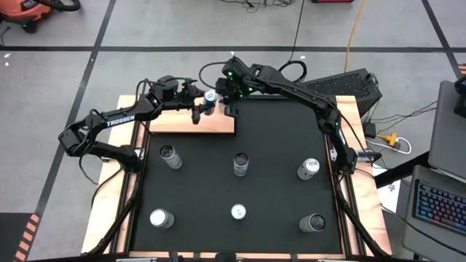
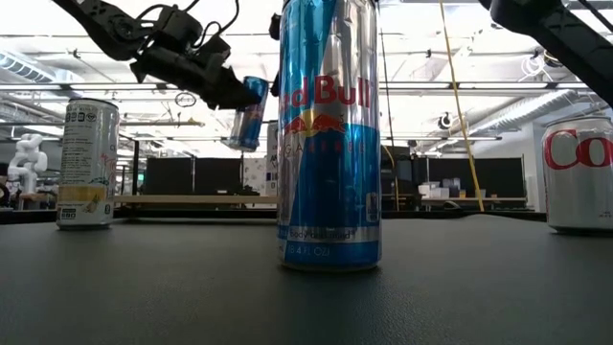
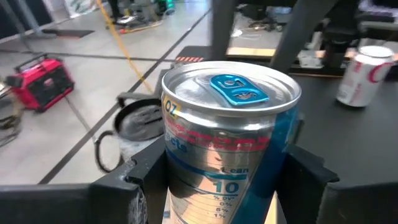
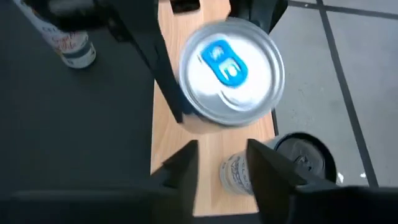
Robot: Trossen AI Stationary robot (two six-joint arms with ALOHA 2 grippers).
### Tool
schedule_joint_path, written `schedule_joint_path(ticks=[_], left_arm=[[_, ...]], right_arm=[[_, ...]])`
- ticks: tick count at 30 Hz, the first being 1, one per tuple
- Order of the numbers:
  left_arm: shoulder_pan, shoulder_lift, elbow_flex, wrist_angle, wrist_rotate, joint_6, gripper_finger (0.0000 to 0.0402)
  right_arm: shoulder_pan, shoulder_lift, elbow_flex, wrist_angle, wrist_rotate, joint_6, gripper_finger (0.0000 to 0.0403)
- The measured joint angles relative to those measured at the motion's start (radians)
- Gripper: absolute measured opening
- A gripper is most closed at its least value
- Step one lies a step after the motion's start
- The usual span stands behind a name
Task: Place canned beverage on shelf
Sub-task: Put the top blue soda can on the shelf
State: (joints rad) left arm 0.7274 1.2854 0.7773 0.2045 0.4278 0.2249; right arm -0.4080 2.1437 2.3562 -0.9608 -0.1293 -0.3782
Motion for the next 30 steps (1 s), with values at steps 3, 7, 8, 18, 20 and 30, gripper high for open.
schedule_joint_path(ticks=[3,7,8,18,20,30], left_arm=[[0.002,0.005,0.000,0.009,-0.032,-0.009,0.0224],[0.010,0.009,0.000,0.007,-0.048,-0.057,0.0224],[0.012,0.013,0.000,0.011,-0.055,-0.073,0.0224],[0.000,0.033,0.000,0.001,-0.070,-0.112,0.0224],[-0.003,0.033,0.000,0.007,-0.070,-0.101,0.0224],[-0.004,0.026,-0.167,0.221,-0.098,-0.139,0.0224]], right_arm=[[0.000,0.000,0.000,0.030,0.002,0.007,0.0053],[0.000,0.000,0.000,0.058,0.005,0.044,0.0008],[-0.001,0.000,0.000,0.061,0.006,0.045,0.0004],[-0.001,0.000,0.000,0.002,0.080,0.038,0.0009],[-0.001,0.000,0.000,-0.019,0.081,0.027,0.0005],[0.000,0.000,0.000,-0.110,0.078,0.011,0.0000]])
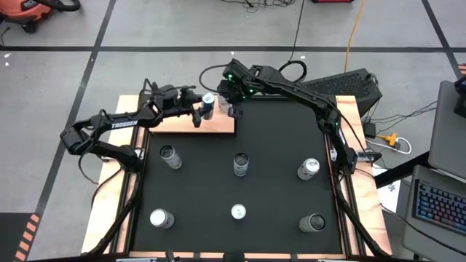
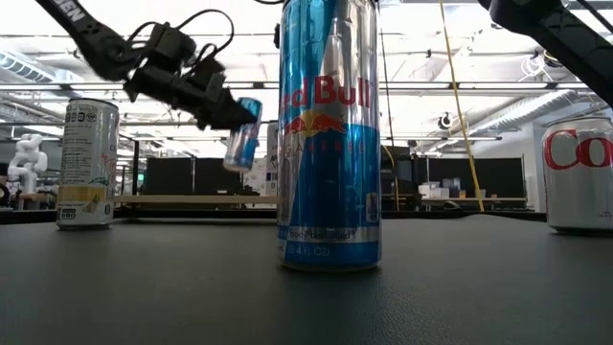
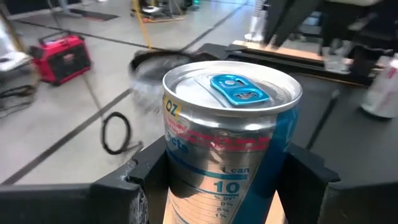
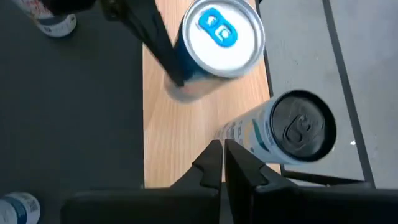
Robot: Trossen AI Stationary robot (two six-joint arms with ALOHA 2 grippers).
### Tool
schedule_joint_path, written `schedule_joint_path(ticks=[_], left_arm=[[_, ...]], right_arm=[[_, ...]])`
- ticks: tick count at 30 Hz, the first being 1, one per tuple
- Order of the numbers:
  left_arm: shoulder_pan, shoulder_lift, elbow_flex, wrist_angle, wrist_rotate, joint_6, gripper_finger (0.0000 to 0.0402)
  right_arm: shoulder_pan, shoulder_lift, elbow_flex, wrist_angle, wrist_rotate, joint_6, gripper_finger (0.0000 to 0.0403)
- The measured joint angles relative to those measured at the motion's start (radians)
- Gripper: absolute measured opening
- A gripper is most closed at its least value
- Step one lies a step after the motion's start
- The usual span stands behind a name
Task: Place canned beverage on shelf
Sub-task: Put the top blue soda can on the shelf
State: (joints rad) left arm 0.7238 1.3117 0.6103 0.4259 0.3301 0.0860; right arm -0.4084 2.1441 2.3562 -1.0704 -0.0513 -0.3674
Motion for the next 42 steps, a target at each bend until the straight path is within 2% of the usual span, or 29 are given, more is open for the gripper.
schedule_joint_path(ticks=[8,19,27,33,42], left_arm=[[0.001,-0.002,-0.115,0.252,-0.072,-0.027,0.0224],[0.021,0.047,-0.123,0.284,-0.109,-0.002,0.0224],[0.066,0.157,-0.144,0.463,-0.063,-0.078,0.0224],[0.093,0.176,-0.145,0.462,0.035,-0.073,0.0224],[0.127,0.184,-0.145,0.493,0.034,-0.071,0.0224]], right_arm=[[0.000,0.000,0.000,-0.005,-0.002,-0.011,0.0000],[0.000,0.000,0.000,-0.004,-0.003,0.012,0.0000],[0.005,0.000,0.000,-0.011,-0.005,0.014,0.0000],[0.005,0.000,0.000,-0.007,-0.005,0.012,0.0000],[0.005,0.000,0.000,0.003,-0.005,0.014,0.0000]])
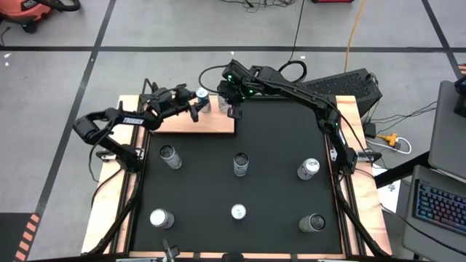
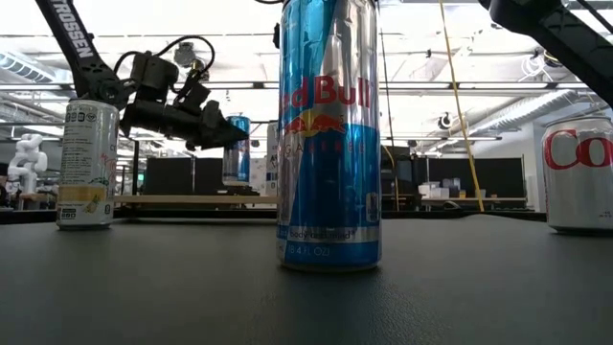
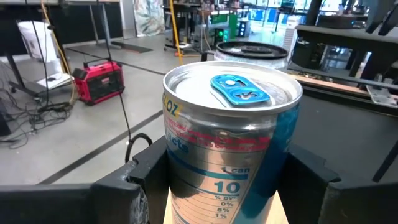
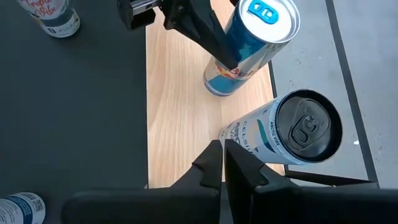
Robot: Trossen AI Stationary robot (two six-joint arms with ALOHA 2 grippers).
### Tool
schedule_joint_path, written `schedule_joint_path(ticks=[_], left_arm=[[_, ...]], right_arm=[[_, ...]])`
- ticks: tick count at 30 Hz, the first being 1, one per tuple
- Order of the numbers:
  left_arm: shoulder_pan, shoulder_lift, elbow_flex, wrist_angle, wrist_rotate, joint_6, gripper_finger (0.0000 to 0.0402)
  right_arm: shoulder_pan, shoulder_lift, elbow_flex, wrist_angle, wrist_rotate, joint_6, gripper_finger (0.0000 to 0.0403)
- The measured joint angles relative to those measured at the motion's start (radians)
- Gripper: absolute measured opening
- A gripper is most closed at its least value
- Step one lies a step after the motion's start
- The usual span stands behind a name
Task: Place canned beverage on shelf
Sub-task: Put the top blue soda can on the shelf
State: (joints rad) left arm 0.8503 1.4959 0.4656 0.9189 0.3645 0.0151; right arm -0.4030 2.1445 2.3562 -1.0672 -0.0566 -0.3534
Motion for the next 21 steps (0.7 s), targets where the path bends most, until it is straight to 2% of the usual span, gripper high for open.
schedule_joint_path(ticks=[10,21], left_arm=[[0.005,0.090,0.000,0.099,0.028,-0.007,0.0224],[0.018,0.093,0.000,0.107,0.035,0.021,0.0224]], right_arm=[[0.000,0.000,0.000,0.000,0.000,0.001,0.0000],[0.000,0.000,0.000,0.000,0.000,0.001,0.0000]])
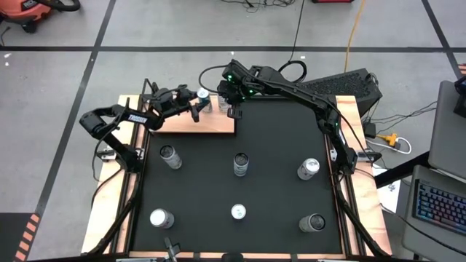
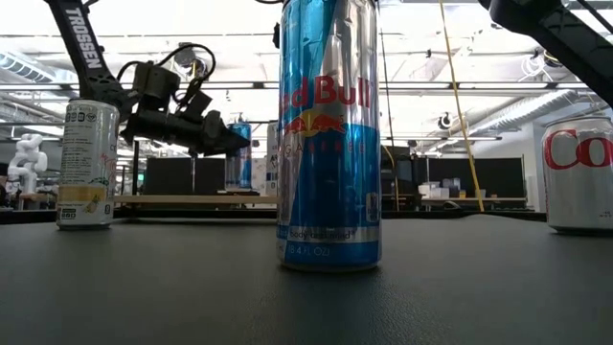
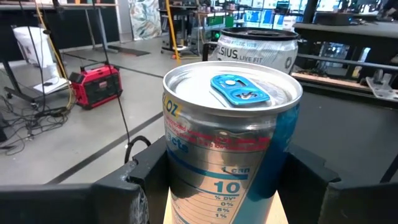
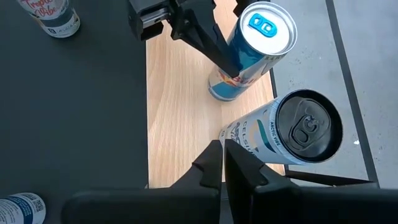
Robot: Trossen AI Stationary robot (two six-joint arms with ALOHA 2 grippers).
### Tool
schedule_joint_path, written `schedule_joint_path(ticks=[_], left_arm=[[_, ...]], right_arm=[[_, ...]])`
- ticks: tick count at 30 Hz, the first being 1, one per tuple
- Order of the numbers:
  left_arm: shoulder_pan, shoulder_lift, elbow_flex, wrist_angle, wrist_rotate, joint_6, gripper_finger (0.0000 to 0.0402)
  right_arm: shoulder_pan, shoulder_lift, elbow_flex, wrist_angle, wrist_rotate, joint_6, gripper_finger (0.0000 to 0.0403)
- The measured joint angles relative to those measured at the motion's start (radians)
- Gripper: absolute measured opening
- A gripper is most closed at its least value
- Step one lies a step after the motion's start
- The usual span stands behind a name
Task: Place canned beverage on shelf
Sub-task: Put the top blue soda can on the shelf
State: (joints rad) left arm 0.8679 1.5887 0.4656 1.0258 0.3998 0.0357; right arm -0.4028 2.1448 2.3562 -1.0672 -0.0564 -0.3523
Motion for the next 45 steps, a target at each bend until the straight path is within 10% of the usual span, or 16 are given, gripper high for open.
schedule_joint_path(ticks=[45], left_arm=[[0.008,0.044,0.001,0.040,-0.004,-0.004,0.0224]], right_arm=[[0.000,0.000,0.000,0.000,0.003,0.000,0.0000]])
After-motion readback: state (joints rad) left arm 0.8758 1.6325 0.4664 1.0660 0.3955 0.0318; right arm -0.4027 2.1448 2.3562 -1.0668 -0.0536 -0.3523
